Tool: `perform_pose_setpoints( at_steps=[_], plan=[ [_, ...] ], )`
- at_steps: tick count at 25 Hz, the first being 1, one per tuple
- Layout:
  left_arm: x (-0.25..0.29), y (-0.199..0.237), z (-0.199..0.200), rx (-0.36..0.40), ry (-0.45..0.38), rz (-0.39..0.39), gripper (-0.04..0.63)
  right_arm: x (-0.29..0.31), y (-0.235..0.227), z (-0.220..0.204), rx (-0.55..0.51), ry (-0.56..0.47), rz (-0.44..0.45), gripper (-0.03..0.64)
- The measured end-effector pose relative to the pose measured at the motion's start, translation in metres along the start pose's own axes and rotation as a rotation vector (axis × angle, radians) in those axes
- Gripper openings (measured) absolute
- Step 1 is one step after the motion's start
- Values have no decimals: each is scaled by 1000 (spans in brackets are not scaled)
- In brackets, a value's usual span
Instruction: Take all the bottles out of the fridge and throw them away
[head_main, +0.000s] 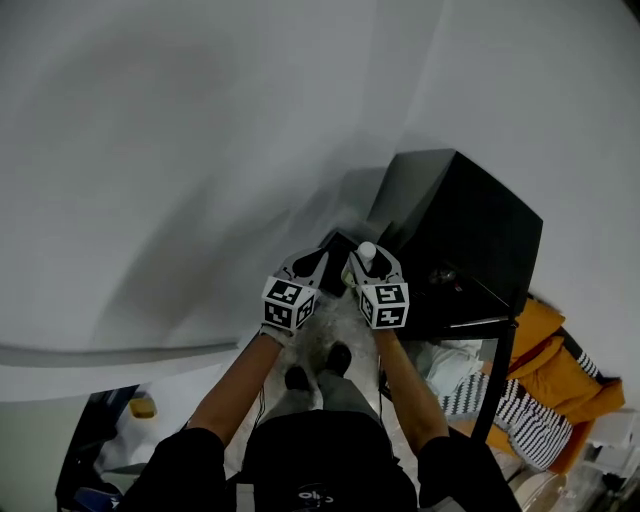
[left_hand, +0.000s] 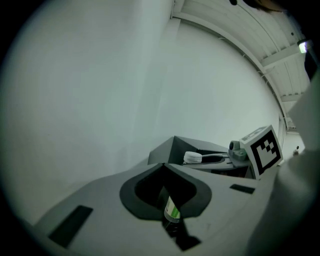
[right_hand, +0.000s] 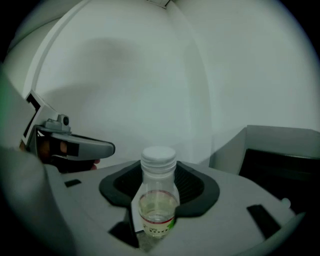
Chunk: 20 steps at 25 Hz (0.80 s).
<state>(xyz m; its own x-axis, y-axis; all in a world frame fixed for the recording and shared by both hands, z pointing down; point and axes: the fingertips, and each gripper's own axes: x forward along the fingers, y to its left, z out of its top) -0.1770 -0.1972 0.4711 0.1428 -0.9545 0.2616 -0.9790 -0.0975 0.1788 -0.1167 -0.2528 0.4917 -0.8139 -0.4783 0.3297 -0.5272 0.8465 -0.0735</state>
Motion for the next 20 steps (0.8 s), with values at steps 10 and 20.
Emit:
perform_pose_setpoints(
  at_steps=[10,20],
  plan=[
    [28,22,-64,-35,96,62,8,46,-11,-65,20,87,78,201],
    [40,55,-120,-74,153,52,8,88,-6,-129,38,154,90,201]
  ],
)
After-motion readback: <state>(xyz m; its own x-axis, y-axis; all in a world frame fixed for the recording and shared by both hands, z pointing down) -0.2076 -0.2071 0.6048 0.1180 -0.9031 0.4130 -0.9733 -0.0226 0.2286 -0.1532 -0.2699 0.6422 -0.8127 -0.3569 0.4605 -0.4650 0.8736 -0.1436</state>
